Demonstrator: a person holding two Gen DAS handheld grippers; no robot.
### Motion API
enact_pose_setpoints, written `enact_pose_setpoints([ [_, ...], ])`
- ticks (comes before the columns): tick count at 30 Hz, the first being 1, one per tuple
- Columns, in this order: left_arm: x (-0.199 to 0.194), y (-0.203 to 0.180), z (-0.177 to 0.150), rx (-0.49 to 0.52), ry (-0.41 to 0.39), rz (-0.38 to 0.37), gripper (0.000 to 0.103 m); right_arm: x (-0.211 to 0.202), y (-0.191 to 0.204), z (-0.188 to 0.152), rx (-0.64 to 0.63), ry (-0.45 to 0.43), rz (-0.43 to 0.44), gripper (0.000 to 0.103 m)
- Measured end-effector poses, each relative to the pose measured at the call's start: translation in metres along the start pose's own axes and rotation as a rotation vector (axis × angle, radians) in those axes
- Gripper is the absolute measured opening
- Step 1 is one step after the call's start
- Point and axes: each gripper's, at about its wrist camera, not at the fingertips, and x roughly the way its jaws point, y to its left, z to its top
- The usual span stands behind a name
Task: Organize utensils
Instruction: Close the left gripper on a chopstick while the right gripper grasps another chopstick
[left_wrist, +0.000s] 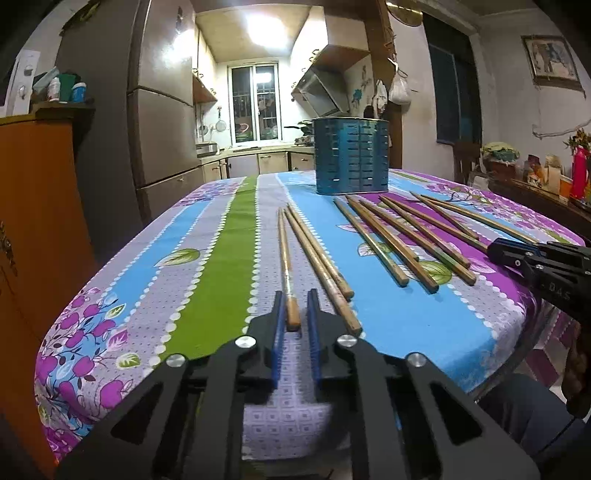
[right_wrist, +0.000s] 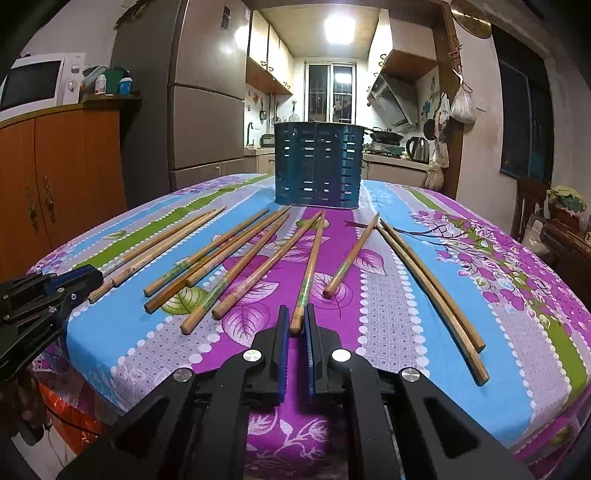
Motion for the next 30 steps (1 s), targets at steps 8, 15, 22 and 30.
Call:
enact_pose_setpoints([
  [8, -0.016, 0.0, 0.016, 0.0, -0.05, 0.0, 0.005, -0.02, -0.004, 0.018, -0.016, -0.064, -0.003, 0.008],
  [15, -0.025, 0.005, 0.021, 0.001, -0.047, 0.021, 0.005, -0.048, -0.009, 0.041, -0.039, -0.151, -0.007, 0.008],
  [22, -0.012, 0.004, 0.004, -0.007, 0.017, 0.057, 0.013, -0.045, -0.006, 0.033, -0.049, -0.112, 0.013, 0.008],
  [30, -0.022, -0.003, 0.009, 0.017, -0.024, 0.051, 0.042, -0.041, -0.002, 0.03, -0.055, -0.096, 0.019, 0.008],
])
